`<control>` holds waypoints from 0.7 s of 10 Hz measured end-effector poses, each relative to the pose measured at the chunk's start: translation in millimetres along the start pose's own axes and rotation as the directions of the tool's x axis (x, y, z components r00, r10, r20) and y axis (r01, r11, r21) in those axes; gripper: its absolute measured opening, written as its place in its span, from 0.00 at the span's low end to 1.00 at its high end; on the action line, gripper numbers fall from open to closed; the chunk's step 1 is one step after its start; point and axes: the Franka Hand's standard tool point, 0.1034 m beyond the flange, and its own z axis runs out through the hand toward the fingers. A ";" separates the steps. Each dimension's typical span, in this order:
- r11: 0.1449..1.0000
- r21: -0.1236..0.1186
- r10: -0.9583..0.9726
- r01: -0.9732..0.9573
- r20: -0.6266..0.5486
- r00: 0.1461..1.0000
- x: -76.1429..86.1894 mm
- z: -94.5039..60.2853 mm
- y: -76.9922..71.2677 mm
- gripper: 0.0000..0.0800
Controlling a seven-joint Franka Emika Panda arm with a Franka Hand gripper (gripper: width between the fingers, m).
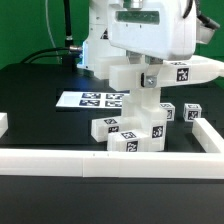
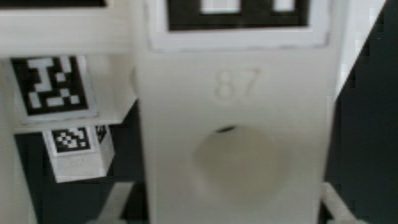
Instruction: Assemble chair
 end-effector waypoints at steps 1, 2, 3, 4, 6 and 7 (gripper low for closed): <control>1.000 0.000 0.000 0.000 0.000 1.000 0.0 0.0 0.0 0.36; 1.000 0.000 0.000 0.000 0.000 1.000 0.0 0.0 0.0 0.36; 1.000 0.002 -0.001 0.001 -0.002 1.000 -0.1 -0.1 -0.1 0.36; 1.000 0.011 0.004 -0.004 -0.009 1.000 -0.7 0.1 -1.0 0.36; 1.000 0.026 0.006 -0.005 -0.028 1.000 -2.8 5.4 -3.3 0.36; 1.000 0.014 0.003 -0.003 -0.030 1.000 -3.2 11.8 -0.9 0.36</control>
Offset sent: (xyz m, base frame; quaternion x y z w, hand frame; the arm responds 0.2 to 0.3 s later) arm -0.0182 -0.0072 -0.0002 -0.0213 0.0303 -0.0061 0.9993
